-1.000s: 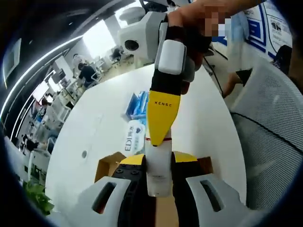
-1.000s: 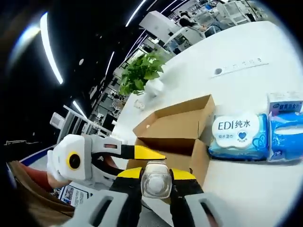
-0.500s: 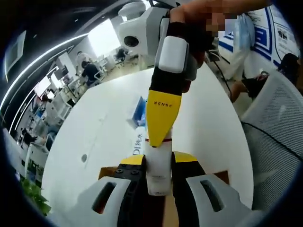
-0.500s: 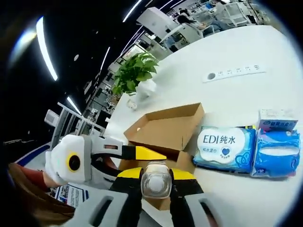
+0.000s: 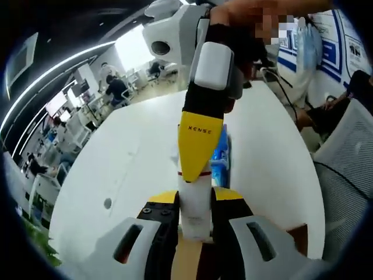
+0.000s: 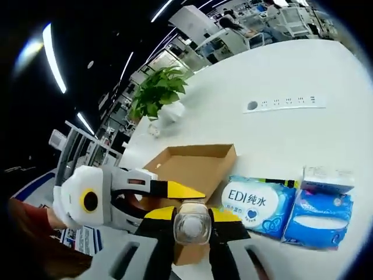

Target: Operate the shoe box by opening the lid, removing the specified soft item, and placing it in the target area until the item is outside and the box remains undamaged.

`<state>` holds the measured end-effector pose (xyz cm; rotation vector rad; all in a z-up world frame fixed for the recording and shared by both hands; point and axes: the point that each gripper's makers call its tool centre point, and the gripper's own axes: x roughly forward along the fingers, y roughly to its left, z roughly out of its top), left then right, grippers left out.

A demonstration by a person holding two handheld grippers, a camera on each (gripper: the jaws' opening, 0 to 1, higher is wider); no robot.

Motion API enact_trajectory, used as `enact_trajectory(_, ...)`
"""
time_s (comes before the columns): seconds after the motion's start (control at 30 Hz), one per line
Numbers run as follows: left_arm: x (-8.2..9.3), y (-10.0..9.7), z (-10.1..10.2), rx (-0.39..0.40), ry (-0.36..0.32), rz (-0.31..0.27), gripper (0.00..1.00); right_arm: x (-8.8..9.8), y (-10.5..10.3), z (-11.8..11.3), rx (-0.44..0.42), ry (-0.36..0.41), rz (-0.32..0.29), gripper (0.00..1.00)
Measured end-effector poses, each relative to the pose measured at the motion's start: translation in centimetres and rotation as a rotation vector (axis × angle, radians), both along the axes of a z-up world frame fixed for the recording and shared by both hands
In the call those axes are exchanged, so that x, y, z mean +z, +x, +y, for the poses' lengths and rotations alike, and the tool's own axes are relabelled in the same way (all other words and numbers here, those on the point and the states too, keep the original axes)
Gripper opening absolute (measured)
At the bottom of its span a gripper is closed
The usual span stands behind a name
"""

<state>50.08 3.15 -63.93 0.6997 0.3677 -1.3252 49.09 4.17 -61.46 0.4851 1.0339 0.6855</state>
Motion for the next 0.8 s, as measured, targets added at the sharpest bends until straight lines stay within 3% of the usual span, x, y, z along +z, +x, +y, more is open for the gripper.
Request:
enact_trajectory(0.33,-0.5,2.2,-1.8,-0.026,0.004,-0.010,0.21,-0.2,2.6,-1.5,0.059,-0.077,-0.059,0.17)
enact_trajectory(0.8,-2.2,4.9,-3.5,-0.035,0.003,0.037,0.22,-1.8,5.3,-3.4,0.202,-0.237,-0.119,0.17)
